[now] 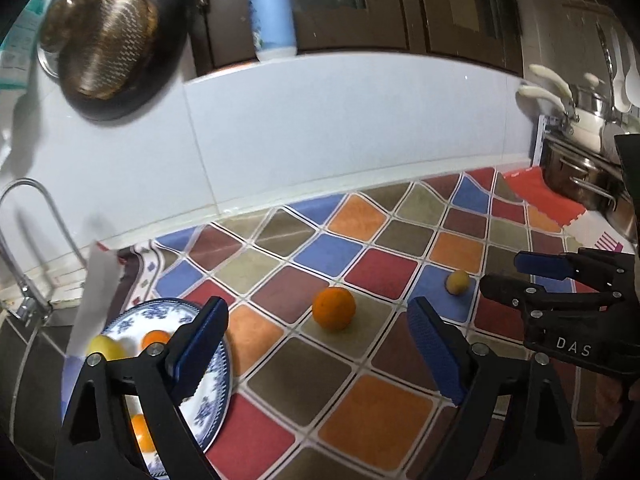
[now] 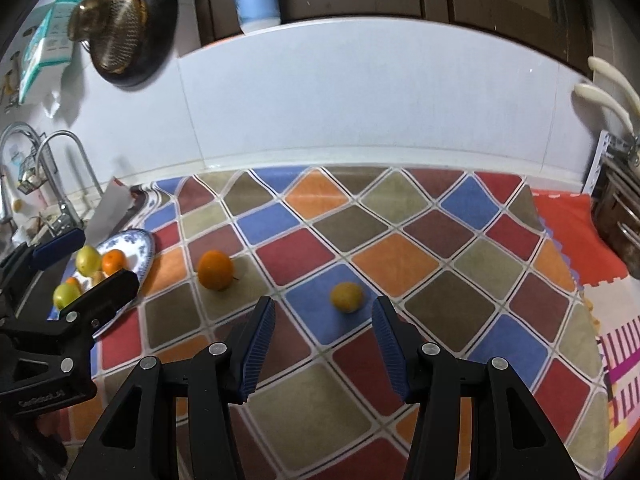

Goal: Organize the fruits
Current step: 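Withdraw both grippers toward the last orange and small yellow fruit, then grasp the orange with left gripper while right gripper grasps the small yellow fruit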

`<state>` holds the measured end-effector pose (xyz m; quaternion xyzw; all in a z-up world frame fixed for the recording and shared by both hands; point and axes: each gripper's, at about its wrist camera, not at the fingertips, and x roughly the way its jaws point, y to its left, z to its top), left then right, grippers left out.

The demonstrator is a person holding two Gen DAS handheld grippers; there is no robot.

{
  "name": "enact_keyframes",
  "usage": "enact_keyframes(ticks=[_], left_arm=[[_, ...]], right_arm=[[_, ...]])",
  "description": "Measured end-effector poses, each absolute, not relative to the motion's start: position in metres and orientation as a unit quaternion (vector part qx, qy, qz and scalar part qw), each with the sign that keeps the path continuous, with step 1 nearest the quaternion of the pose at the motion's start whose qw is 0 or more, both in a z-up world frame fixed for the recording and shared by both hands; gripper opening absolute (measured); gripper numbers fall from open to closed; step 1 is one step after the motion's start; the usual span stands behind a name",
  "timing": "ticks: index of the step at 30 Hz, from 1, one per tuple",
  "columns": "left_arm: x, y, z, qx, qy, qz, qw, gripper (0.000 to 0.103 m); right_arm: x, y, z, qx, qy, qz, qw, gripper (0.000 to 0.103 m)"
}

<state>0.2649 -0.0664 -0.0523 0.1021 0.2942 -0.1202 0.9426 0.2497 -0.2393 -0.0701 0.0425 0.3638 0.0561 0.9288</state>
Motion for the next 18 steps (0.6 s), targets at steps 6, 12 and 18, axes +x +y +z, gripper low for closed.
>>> enact_keyframes(ticks=[6,12,18], left_arm=[[0.295,-0.073,-0.074,0.102,0.32,-0.132,0.933,0.084],[0.319,-0.076,-0.096,0.099,0.35,-0.138,0.921,0.072],[0.333,-0.08,-0.109,0.097,0.365,-0.148,0.914,0.065]], right_arm=[[0.273,-0.243,-0.088,0.047,0.383,0.051,0.921,0.051],[0.296,-0.246,-0.104,0.049,0.402,0.049,0.913,0.051],[0.308,-0.247,-0.115,0.056,0.413,0.049,0.908,0.05]])
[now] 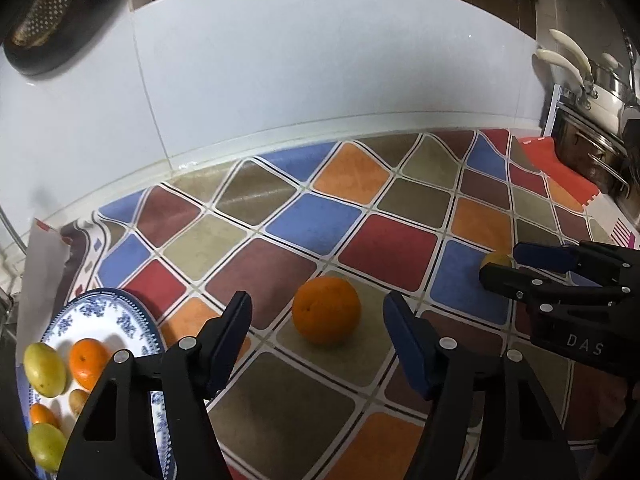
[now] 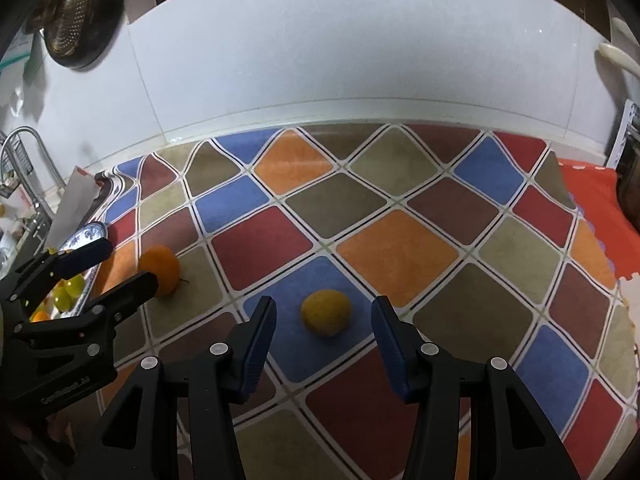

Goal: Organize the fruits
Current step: 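Grasp the orange with left gripper while right gripper grasps the small yellow fruit, then carry orange and yellow fruit onto the plate and open both grippers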

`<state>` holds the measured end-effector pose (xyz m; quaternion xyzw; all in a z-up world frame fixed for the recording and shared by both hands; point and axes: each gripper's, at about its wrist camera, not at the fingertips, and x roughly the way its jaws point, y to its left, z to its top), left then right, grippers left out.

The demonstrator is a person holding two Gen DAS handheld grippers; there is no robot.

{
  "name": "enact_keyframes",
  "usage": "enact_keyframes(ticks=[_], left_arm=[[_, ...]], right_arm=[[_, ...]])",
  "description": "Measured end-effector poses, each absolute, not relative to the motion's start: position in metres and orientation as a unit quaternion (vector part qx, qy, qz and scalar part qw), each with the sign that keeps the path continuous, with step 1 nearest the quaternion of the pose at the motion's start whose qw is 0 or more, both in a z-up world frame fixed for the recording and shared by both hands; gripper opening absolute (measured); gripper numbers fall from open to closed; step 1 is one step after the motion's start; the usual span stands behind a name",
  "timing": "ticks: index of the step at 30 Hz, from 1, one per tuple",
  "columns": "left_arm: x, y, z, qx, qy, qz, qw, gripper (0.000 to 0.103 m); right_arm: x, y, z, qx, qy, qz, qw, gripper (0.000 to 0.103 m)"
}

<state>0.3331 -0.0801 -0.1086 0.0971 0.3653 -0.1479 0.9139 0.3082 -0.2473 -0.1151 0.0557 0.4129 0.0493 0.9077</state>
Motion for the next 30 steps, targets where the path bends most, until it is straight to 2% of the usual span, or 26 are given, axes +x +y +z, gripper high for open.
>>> enact_keyframes(ticks=[8,11,19,30], left_arm=[[0.343,-0.085,-0.121,0.093,0.386,-0.165,0.903,0.045],[0.344,-0.086,-0.122,0.099,0.384,-0.161,0.904,0.041],[0.343,-0.084,-0.119,0.097,0.385,-0.161,0.904,0.041],[0.313,-0.072,-0.087,0.08,0.354,-0.153,0.919,0.041]], right_arm=[[0.316,-0.248,-0.123,0.06,0.424,0.051,0.902,0.035],[0.317,-0.248,-0.125,0.06,0.425,0.051,0.902,0.03],[0.316,-0.246,-0.123,0.056,0.42,0.054,0.904,0.03],[0.299,-0.239,-0.098,0.056,0.396,0.071,0.914,0.03]])
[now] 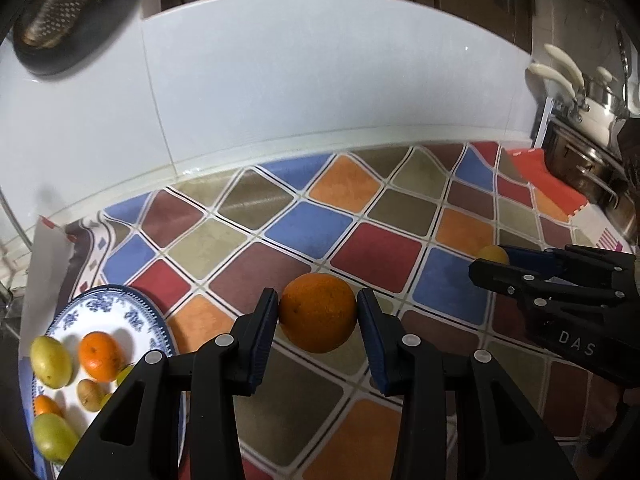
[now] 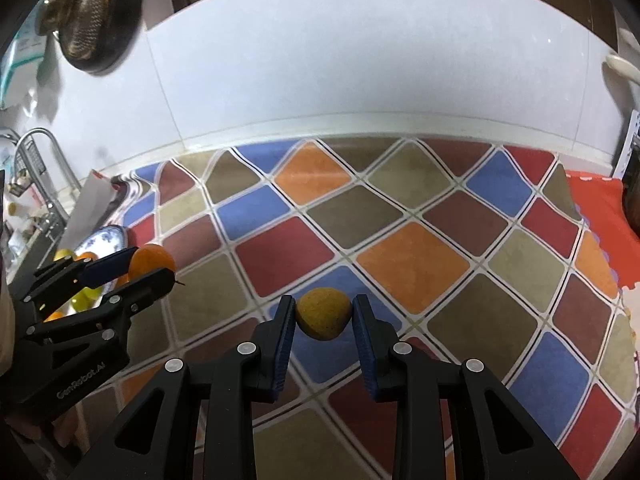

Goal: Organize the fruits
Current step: 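Carry orange and yellow fruit onto the plate and open both grippers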

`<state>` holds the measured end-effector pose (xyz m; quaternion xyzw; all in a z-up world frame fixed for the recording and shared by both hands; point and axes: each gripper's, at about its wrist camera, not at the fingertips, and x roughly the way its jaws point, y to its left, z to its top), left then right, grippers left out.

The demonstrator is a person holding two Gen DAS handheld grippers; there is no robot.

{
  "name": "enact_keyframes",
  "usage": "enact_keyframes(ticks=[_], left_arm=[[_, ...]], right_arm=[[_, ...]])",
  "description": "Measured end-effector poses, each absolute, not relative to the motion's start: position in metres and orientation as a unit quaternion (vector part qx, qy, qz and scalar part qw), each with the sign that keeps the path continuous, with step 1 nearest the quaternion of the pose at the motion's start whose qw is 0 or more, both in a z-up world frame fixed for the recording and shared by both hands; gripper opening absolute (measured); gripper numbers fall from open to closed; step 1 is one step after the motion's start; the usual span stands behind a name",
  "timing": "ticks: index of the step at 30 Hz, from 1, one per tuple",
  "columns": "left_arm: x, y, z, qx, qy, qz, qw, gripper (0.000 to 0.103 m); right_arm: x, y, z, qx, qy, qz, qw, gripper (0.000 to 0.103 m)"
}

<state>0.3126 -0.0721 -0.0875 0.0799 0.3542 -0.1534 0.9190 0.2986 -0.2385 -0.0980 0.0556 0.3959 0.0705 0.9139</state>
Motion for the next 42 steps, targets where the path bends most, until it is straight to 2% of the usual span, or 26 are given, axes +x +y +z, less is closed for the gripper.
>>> enact_keyframes(ticks=[24,42], left_arm=[[0.21,-0.009,-0.037,0.032,0.309,-0.107,0.945,0.041],[0.19,0.074,-0.022,0.037,0.287,-0.063,0.955,0.041]], right_arm=[[0.214,-0.175,-0.035,0.026,0.343,0.144,0.928,0.03],[0.202,-0.091,-0.018,0.018,0.323,0.191,0.927,0.03]])
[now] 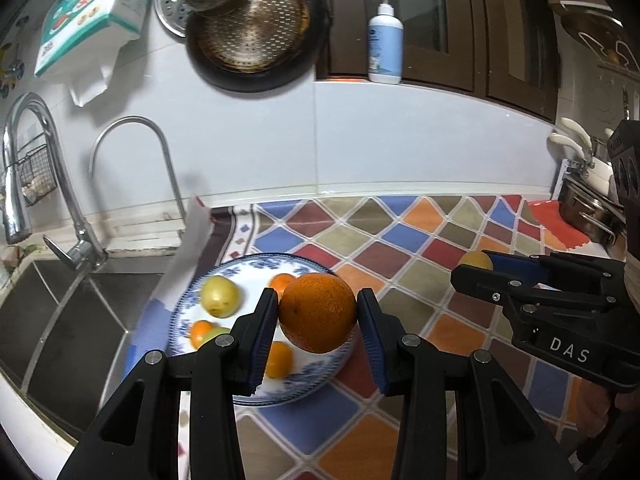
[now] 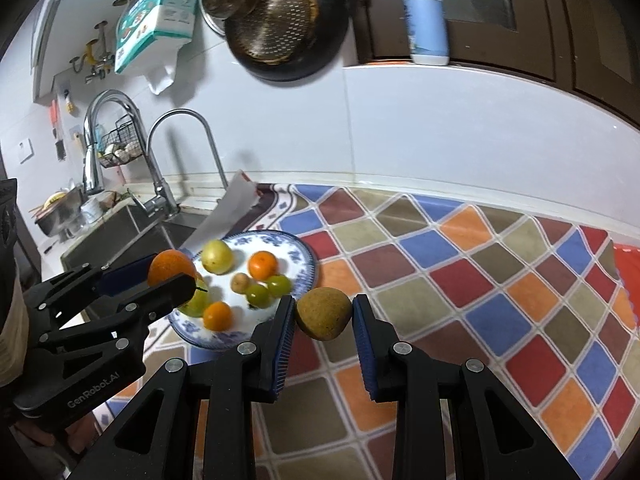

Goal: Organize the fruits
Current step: 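Carry orange and yellow fruit onto the plate and open both grippers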

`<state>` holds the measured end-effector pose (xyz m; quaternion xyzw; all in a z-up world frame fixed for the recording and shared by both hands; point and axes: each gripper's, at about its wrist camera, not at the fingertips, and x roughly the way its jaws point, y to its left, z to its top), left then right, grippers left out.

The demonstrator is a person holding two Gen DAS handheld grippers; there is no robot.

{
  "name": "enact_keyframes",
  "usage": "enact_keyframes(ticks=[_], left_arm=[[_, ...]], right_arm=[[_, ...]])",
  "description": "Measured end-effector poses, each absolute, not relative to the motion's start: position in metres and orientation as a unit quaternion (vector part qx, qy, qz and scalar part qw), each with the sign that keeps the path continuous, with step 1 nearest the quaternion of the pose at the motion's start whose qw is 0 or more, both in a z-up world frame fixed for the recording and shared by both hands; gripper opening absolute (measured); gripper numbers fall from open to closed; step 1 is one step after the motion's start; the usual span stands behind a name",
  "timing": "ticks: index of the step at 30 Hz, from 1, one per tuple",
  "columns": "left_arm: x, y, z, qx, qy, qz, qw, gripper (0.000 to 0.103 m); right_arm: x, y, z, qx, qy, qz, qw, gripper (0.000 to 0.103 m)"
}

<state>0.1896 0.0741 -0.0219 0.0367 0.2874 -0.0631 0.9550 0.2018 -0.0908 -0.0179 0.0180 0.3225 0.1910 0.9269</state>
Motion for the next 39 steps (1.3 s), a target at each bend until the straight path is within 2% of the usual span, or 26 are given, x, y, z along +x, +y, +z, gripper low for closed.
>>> enact_keyframes(ticks=[19,39], left_arm=[[0.223,0.141,-0.039,0.048,0.308,-0.053,0.949,0.041],[0.271,0.159,-0.075,0.047,0.342,-0.097,0.933,0.041]], right_arm=[[0.241,-0.008,-0.029,0.002,0.338,0.223,0.914,0.03],[0.281,0.027,-0.067,-0.005,0.396,0.232,0.889,0.03]])
